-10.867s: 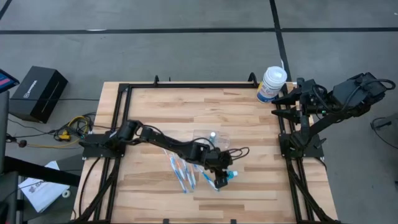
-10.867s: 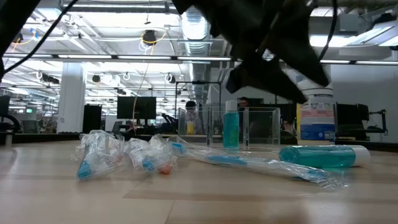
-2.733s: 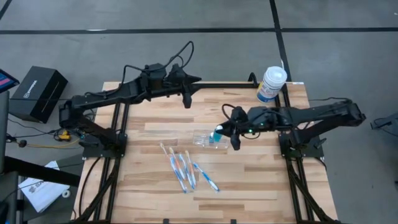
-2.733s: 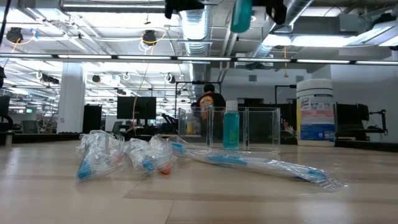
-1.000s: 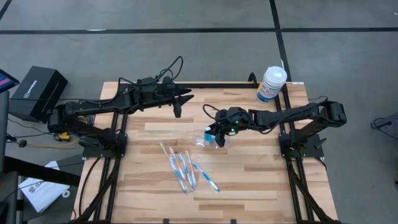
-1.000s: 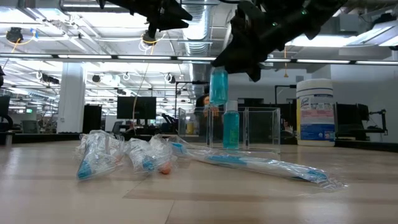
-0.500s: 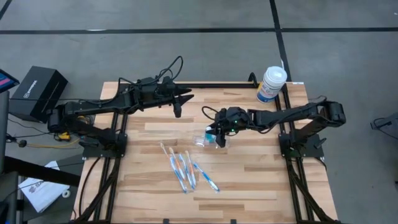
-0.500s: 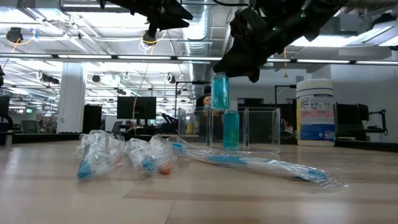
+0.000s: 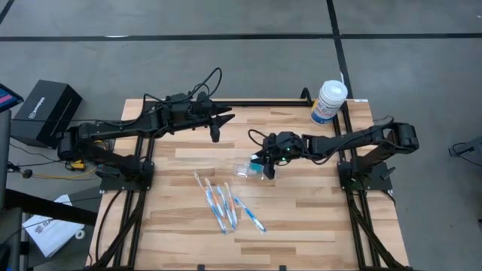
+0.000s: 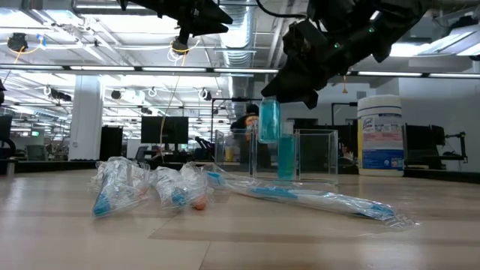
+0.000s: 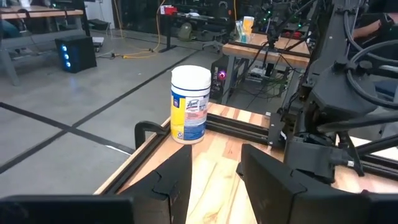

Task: Pick & Place toothbrushing station
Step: Put the blue mouthwash into the transparent organizer, then put the left orange toothbrush into the transparent organizer

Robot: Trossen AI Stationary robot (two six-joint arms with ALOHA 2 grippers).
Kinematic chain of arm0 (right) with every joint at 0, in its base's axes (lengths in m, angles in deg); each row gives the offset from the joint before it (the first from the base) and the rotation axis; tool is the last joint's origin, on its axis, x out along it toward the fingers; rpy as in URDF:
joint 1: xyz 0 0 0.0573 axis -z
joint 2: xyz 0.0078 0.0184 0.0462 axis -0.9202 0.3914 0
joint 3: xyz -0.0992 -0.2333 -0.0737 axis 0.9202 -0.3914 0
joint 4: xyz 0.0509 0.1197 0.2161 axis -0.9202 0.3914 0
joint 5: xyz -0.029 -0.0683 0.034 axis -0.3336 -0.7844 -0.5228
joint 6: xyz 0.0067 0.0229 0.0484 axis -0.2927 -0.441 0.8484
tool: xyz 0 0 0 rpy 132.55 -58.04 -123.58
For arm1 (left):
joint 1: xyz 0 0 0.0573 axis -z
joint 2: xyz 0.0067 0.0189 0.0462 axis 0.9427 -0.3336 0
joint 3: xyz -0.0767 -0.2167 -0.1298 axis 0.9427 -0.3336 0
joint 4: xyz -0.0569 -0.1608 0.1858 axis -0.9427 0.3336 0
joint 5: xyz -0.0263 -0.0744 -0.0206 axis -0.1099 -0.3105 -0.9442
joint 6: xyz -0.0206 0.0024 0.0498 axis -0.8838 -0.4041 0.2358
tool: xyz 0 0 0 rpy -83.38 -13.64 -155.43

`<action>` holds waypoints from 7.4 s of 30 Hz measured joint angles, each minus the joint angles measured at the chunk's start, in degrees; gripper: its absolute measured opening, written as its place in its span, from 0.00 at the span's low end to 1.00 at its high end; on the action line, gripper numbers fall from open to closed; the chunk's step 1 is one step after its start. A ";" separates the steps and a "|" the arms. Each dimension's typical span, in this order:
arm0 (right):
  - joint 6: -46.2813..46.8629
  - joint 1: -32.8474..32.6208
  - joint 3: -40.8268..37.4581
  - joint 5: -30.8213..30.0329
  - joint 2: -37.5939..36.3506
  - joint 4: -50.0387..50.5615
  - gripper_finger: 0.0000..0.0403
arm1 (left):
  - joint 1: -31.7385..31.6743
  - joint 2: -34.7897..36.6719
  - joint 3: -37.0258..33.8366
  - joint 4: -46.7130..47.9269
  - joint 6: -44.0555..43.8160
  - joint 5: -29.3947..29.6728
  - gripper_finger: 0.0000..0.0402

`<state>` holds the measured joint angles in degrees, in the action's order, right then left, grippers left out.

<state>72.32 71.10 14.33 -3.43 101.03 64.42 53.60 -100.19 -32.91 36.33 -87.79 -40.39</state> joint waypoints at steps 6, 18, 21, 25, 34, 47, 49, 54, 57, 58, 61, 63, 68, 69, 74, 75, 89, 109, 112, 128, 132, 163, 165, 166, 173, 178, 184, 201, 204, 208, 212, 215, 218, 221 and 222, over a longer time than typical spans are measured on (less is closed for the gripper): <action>-0.90 0.00 0.02 0.03 0.00 -0.39 0.21 | 0.00 0.00 0.00 0.00 0.13 -0.04 0.33; -2.60 -1.15 0.10 0.03 3.14 -1.36 0.21 | 0.00 -0.02 0.00 0.07 2.01 0.31 0.33; -2.59 -1.93 0.07 0.01 5.07 -3.12 0.21 | 0.00 -0.02 0.00 0.07 2.03 0.41 0.33; -2.54 -2.25 0.11 0.04 6.41 -5.26 0.21 | 0.00 -0.02 0.00 0.09 2.06 0.49 0.33; -4.36 -1.77 0.07 0.04 6.51 -4.29 0.21 | 0.00 -0.02 0.00 0.22 3.12 0.88 0.33; -5.88 -1.71 0.07 0.04 6.51 -3.12 0.21 | 0.00 -0.02 0.00 0.24 3.49 1.05 0.33; -5.86 -1.64 0.07 0.05 6.51 -3.04 0.21 | 0.00 -0.02 0.00 0.24 3.52 1.05 0.33; -6.00 -1.62 0.07 0.05 6.51 -2.77 0.21 | 0.00 -0.04 0.00 0.25 3.54 1.01 0.33; -6.01 -1.62 0.07 0.05 6.51 -2.97 0.23 | 0.00 -0.07 0.00 0.28 3.54 0.98 0.33; -6.01 -1.62 0.07 0.05 6.51 -3.26 0.26 | 0.00 -0.07 0.00 0.29 3.54 0.90 0.33; -5.90 -1.64 0.08 0.07 6.49 -3.81 0.38 | 0.00 -0.07 0.00 0.33 3.54 0.79 0.33; -5.53 -1.64 0.07 0.07 6.49 -3.73 0.43 | 0.00 -0.07 0.00 0.37 3.54 0.79 0.33; -5.44 -1.64 0.08 0.07 6.49 -3.75 0.46 | 0.00 -0.32 0.02 0.36 3.54 0.34 0.33; -5.43 -1.64 0.07 0.07 6.49 -3.82 0.45 | 0.00 -0.43 0.02 0.49 3.54 0.31 0.33; -5.40 -1.64 0.09 0.64 6.45 -5.23 0.37 | 0.00 -1.14 0.11 0.78 3.44 0.26 0.33; -5.40 -1.58 0.09 0.98 6.45 -5.34 0.35 | 0.00 -1.16 0.09 0.72 3.49 0.27 0.33; -7.38 3.50 8.59 5.52 1.60 -3.13 0.30 | 0.03 0.59 0.11 -2.95 3.98 0.28 0.33; -1.06 -3.36 53.46 0.49 -1.18 38.27 0.29 | -1.18 12.37 0.04 -1.74 -12.09 -7.27 0.33; -1.29 -2.89 57.09 -1.10 1.74 35.25 0.29 | -1.18 12.62 0.04 -1.21 -12.03 -7.30 0.33; -0.24 2.78 73.01 8.37 16.84 43.44 0.29 | -1.18 12.53 0.04 0.52 -10.58 -11.96 0.33; -1.25 2.78 75.45 8.37 17.68 42.92 0.29 | -1.18 12.52 0.04 0.70 -10.64 -13.12 0.33; -8.08 12.88 75.45 20.59 18.53 51.37 0.29 | -2.15 12.15 0.00 0.78 -9.14 -23.82 0.33; -8.23 13.18 75.46 20.61 18.53 51.37 0.29 | -2.88 12.15 0.00 0.89 -10.15 -23.78 0.33; -8.15 13.21 75.46 20.61 18.52 51.43 0.29 | -3.28 12.18 0.00 0.91 -10.77 -23.75 0.33; -6.28 13.27 75.47 20.27 18.53 56.80 0.29 | -4.13 11.81 0.02 0.74 -14.08 -23.74 0.33; -1.02 9.97 75.47 14.67 18.53 67.94 0.29 | -4.09 11.06 0.04 1.50 -14.21 -23.85 0.33; 7.71 2.08 71.13 8.28 18.48 73.01 0.29 | -4.09 10.99 0.02 4.59 -12.10 -25.87 0.33; 37.39 -15.05 40.21 5.66 18.62 48.21 0.29 | -4.09 10.99 0.02 7.84 -10.04 -27.98 0.33; 41.89 -16.34 36.58 5.47 18.62 42.94 0.29 | -4.09 10.99 0.02 7.85 -10.03 -27.98 0.33; 43.71 -16.67 32.69 3.90 18.60 39.85 0.29 | -4.09 10.99 0.02 7.85 -9.99 -28.01 0.33; 44.60 -15.97 28.95 4.00 18.60 34.65 0.29 | -4.09 10.99 0.02 7.85 -10.00 -28.02 0.33; 44.22 -14.94 27.14 3.98 18.60 31.79 0.29 | -4.09 10.99 0.02 7.85 -10.41 -28.04 0.33; 44.59 -13.77 25.40 4.50 18.60 28.98 0.29 | -4.09 10.99 0.02 7.85 -10.40 -28.05 0.33; 44.50 -13.30 24.24 5.69 18.60 27.46 0.29 | -4.09 10.99 0.02 7.87 -10.41 -28.04 0.33; 44.35 -13.11 23.64 5.71 18.60 26.75 0.29 | -4.09 10.99 0.02 7.90 -10.41 -28.04 0.33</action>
<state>116.67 57.99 37.97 2.29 119.63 91.17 49.52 -89.20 -32.89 44.24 -98.20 -68.44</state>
